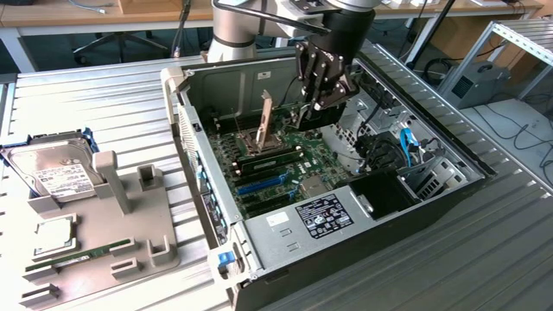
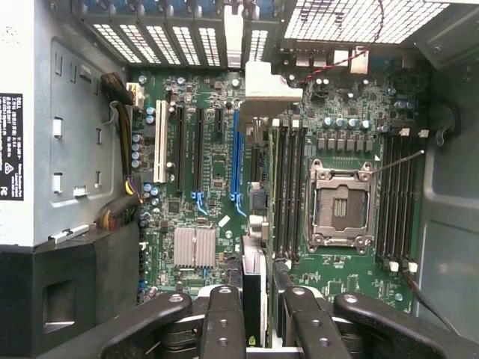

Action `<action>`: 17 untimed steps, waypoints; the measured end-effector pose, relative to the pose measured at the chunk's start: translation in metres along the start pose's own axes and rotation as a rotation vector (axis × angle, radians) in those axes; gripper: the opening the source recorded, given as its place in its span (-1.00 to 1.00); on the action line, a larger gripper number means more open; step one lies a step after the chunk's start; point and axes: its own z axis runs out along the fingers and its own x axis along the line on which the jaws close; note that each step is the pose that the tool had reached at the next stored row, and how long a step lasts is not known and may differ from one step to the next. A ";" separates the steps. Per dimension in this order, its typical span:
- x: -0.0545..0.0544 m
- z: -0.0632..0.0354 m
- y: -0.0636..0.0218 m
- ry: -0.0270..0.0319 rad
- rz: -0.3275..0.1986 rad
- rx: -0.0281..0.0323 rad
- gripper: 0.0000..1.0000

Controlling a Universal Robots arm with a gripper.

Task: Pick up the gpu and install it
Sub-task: 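Insert the gpu into the slot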

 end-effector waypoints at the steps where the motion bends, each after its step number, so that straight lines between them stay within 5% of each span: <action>1: 0.000 0.0001 0.0001 0.0001 0.000 0.0000 -0.47; 17: 0.000 0.0036 0.0017 0.0058 0.000 -0.0003 -0.47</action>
